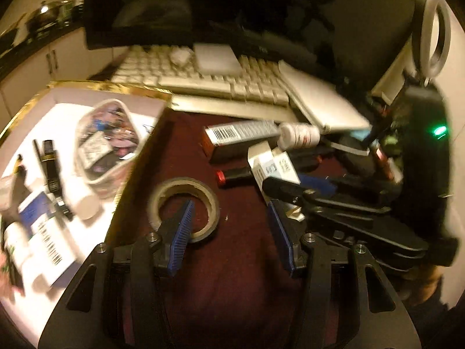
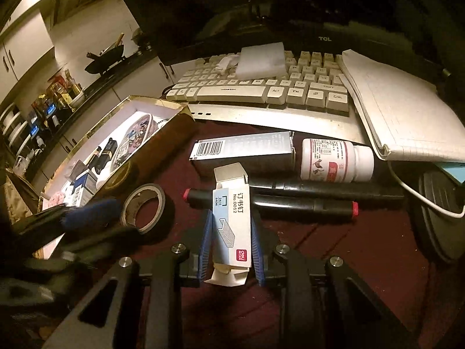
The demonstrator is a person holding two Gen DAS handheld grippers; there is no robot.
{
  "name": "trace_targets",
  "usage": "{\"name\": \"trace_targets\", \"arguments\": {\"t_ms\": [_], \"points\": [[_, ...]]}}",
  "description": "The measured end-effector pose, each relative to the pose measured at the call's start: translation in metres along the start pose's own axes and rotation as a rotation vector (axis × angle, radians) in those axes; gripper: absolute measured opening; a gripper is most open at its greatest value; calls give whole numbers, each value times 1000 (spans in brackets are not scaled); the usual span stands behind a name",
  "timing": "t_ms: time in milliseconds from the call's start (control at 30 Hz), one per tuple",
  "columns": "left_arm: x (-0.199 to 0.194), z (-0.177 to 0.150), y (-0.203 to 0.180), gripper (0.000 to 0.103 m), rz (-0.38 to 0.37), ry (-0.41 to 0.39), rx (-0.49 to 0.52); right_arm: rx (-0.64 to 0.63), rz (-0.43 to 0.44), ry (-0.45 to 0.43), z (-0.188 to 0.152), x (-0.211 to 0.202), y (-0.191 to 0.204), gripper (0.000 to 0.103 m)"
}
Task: Organize objects
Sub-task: 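Grasp the tape roll with the left tool while the right holds the staple box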
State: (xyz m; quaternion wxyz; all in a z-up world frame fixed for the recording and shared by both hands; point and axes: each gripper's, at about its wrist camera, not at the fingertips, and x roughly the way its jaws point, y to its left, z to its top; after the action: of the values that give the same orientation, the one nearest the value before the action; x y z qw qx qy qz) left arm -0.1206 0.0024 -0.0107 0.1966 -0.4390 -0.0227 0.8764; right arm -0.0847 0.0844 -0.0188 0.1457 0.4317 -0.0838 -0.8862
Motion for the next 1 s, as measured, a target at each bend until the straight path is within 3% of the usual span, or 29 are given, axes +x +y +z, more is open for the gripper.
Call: {"name": "trace_targets", "arguments": {"t_ms": [33, 133, 267, 333, 667, 800, 1000], "points": [[8, 1, 2, 41, 14, 20, -12, 1, 3, 0, 0, 0, 0, 25], [17, 2, 8, 37, -9, 61, -42, 2, 4, -1, -1, 1, -1, 25], [20, 3, 10, 23, 21, 64, -31, 0, 2, -1, -1, 1, -1, 25], [19, 0, 11, 11, 27, 61, -26, -4, 2, -2, -2, 1, -1, 25], [-32, -24, 3, 8, -9, -25, -39, 8, 23, 4, -1, 2, -1, 25], [-69, -34, 3, 8, -42, -99, -64, 16, 39, 4, -1, 3, -1, 25], [-114, -26, 19, 8, -18, -198, -100, 10, 90, -7, -2, 2, 4, 25]]}}
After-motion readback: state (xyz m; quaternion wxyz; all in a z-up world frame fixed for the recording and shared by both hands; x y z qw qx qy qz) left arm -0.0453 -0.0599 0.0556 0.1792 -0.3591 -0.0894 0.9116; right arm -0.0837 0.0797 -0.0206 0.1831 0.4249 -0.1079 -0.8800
